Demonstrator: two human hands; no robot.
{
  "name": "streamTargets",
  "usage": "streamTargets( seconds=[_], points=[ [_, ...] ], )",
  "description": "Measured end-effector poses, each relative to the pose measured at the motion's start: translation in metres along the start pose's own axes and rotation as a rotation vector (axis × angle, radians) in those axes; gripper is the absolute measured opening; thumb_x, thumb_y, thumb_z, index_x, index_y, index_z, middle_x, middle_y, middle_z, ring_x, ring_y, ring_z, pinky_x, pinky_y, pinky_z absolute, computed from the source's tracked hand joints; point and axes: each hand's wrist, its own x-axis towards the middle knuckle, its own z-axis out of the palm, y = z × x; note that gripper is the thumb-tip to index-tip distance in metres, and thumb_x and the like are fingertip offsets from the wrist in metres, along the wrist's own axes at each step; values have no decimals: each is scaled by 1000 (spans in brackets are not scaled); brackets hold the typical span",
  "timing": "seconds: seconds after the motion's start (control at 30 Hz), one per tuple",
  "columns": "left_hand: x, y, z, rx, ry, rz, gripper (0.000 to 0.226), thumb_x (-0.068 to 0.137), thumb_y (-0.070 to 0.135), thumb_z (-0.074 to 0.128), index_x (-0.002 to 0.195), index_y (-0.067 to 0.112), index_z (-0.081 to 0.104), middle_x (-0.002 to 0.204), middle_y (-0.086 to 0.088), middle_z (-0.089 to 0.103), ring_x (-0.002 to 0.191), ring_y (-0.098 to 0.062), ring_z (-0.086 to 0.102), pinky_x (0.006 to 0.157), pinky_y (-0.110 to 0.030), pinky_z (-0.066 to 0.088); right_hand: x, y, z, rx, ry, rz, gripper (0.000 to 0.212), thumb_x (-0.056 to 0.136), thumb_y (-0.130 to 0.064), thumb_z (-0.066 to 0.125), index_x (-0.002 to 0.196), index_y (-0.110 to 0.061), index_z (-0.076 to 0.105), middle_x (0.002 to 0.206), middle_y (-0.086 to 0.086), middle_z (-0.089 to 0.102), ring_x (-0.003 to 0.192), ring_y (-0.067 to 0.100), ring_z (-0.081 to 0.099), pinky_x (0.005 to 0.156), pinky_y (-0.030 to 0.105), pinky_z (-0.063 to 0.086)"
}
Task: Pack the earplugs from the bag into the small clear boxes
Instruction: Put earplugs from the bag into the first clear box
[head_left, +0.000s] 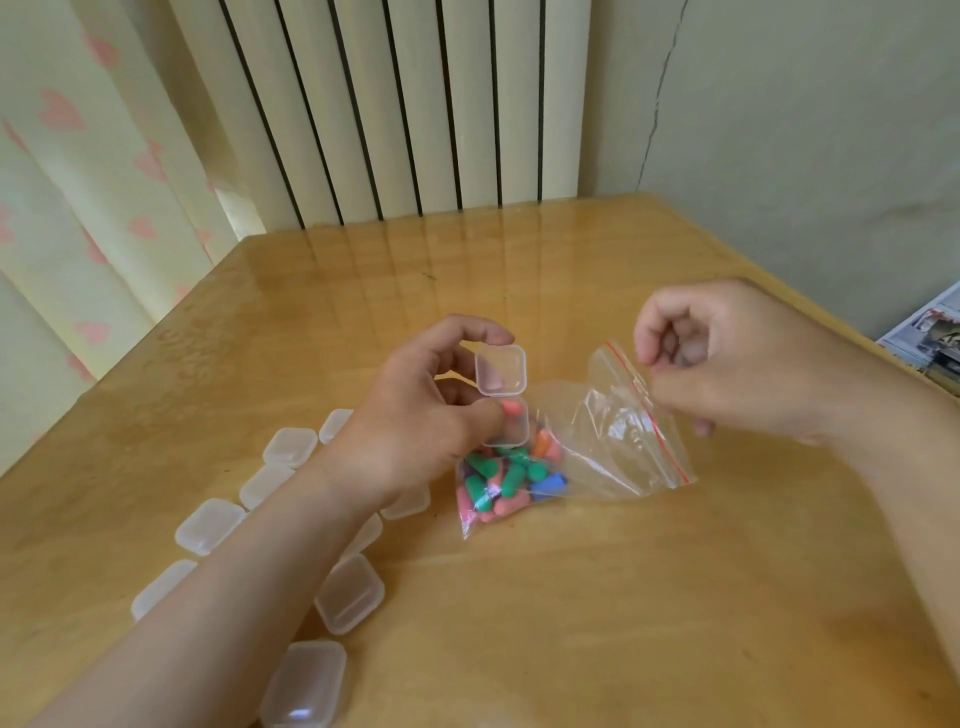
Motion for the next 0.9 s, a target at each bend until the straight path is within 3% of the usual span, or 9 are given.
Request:
streamTargets(
  seconds=[0.07, 0.13, 0.27, 0.4, 0.5, 0.63, 0.8, 0.9],
  points=[
    [0, 0, 1, 22, -4, -8, 46, 77, -13, 73, 103, 24, 65, 89, -6, 60, 59, -11, 62, 57, -27, 52, -3, 0, -1, -56, -182, 77, 19, 74, 8, 67, 68, -11, 66, 58, 0, 67, 44, 16, 57, 44, 32, 52],
    [0, 1, 0, 32, -2, -26, 45, 76, -12, 74, 102, 24, 64, 91, -8, 61, 59, -10, 63, 56, -25, 51, -5, -2, 7, -61, -256, 77, 18, 78, 4, 69, 69, -11, 70, 62, 6, 71, 45, 17, 59, 44, 31, 53],
    [-1, 3, -1, 49, -1, -44, 45, 76, -12, 74, 103, 23, 64, 96, -13, 63, 63, -14, 65, 58, -25, 53, -2, 0, 25, -81, -262, 37, 14, 86, -8, 72, 76, -17, 78, 60, 0, 72, 45, 14, 57, 42, 26, 47],
    [-1, 3, -1, 40, -3, -65, 49, 76, -11, 76, 108, 24, 64, 89, -9, 62, 66, -14, 64, 61, -26, 54, -2, -1, 37, -79, -270, -26, 6, 86, -12, 77, 81, -10, 79, 40, -22, 53, 40, -4, 50, 41, 7, 33],
    [0, 4, -1, 44, -5, -73, 51, 77, -9, 77, 114, 24, 63, 85, -6, 62, 69, -16, 64, 63, -27, 57, -2, 0, 46, -135, -225, -69, 12, 86, -17, 77, 74, -13, 77, 50, -17, 59, 45, -5, 51, 43, 7, 32],
    [-1, 3, 0, 58, -12, -84, 41, 81, -7, 74, 113, 19, 67, 92, -8, 65, 87, -38, 68, 77, -38, 61, 3, 10, 50, -255, -167, -43, 14, 81, -23, 78, 68, -25, 73, 69, -8, 69, 52, -1, 54, 47, 10, 34],
    [-2, 3, 1, 45, -16, -114, 30, 84, -1, 74, 108, 16, 70, 93, -7, 71, 81, -23, 72, 73, -26, 61, 3, 11, 50, -305, -152, -28, 16, 81, -19, 73, 69, -29, 74, 68, -13, 69, 57, -3, 57, 48, 9, 37],
    [-1, 3, 0, 47, 0, -120, 25, 84, 2, 75, 105, 15, 71, 101, -12, 72, 88, -28, 74, 78, -34, 61, 3, 10, 47, -238, -149, -6, 18, 84, -15, 69, 72, -25, 76, 71, -9, 71, 50, -2, 55, 46, 10, 37]
  ],
)
